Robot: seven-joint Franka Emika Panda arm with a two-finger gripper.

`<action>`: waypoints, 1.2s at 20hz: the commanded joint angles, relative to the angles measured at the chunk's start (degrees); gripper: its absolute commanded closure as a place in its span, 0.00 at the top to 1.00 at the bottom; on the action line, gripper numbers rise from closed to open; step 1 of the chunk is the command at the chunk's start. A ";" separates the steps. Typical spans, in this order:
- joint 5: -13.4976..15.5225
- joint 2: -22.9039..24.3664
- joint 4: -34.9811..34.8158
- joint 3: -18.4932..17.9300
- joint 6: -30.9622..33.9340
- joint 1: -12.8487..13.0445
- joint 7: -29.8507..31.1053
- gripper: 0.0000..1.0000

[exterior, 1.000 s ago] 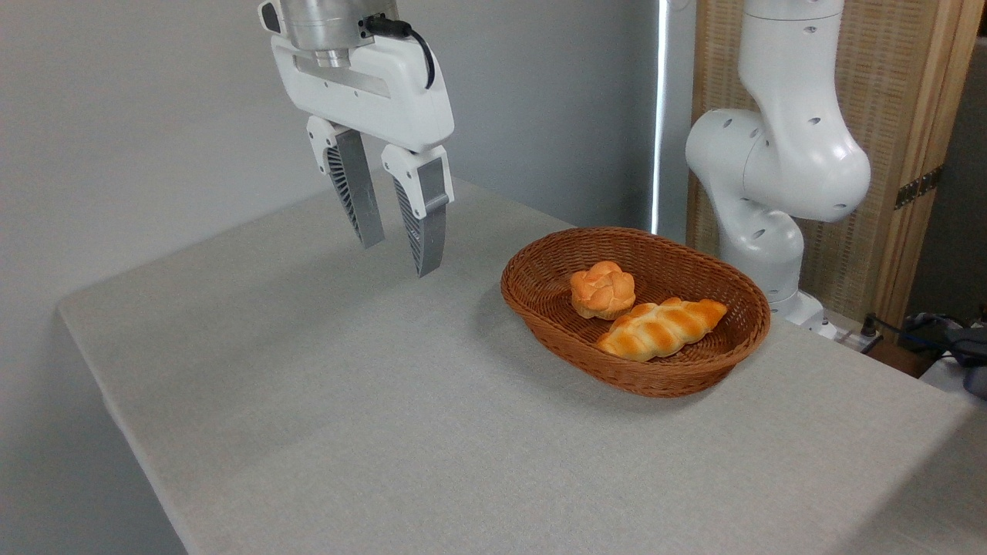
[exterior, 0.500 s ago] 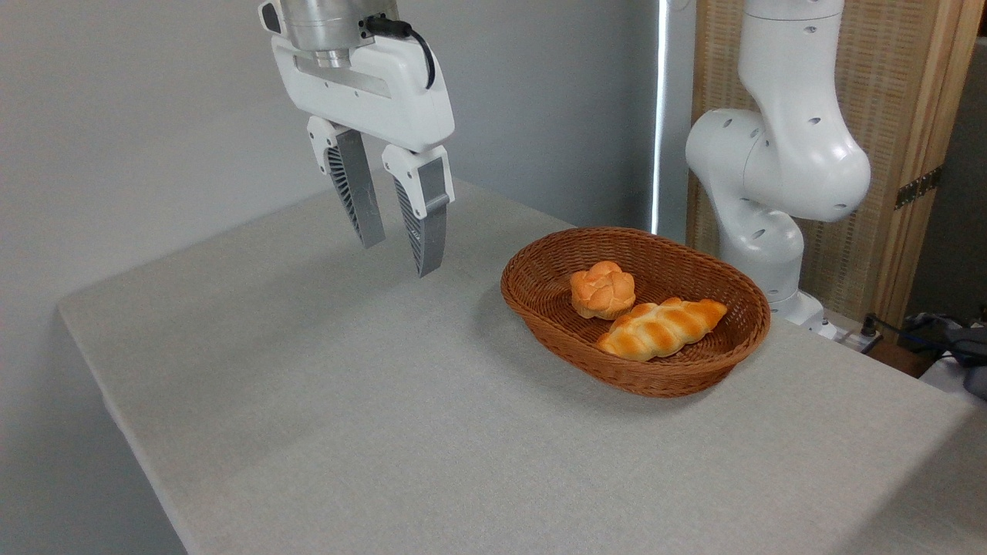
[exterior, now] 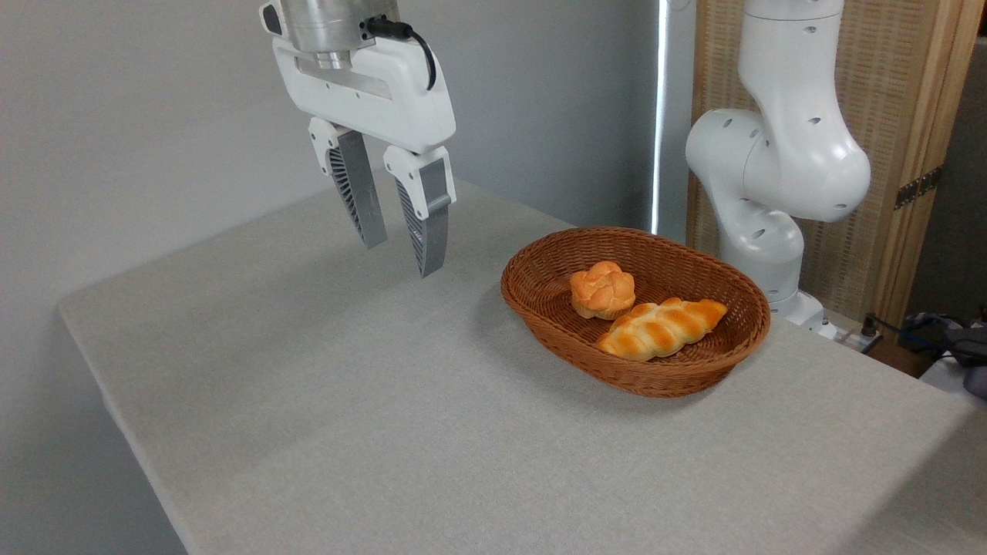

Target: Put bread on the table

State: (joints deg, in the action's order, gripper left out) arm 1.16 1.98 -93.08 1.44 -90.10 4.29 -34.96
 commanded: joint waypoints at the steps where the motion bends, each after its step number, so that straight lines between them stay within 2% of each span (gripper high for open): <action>1: -0.20 4.15 -5.16 -0.12 0.80 0.01 -1.08 1.00; 5: -0.20 14.34 -17.63 -0.12 0.36 0.27 -7.48 1.00; 11: -0.55 26.91 -34.95 -0.12 -3.06 2.20 -8.19 1.00; 13: -1.51 29.29 -39.44 -0.12 -4.12 3.35 -9.33 1.00; 15: -4.14 30.96 -43.05 -0.12 -4.12 5.36 -12.05 1.00; 19: -4.33 35.97 -49.55 -0.20 -4.12 5.81 -16.18 1.00; 22: -4.50 37.91 -53.51 -1.08 -4.04 5.90 -19.79 1.00; 24: -4.50 37.92 -54.31 -1.78 -4.04 7.47 -20.06 1.00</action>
State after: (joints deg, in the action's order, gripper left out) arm -2.55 37.62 -144.31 1.46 -92.94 9.63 -53.21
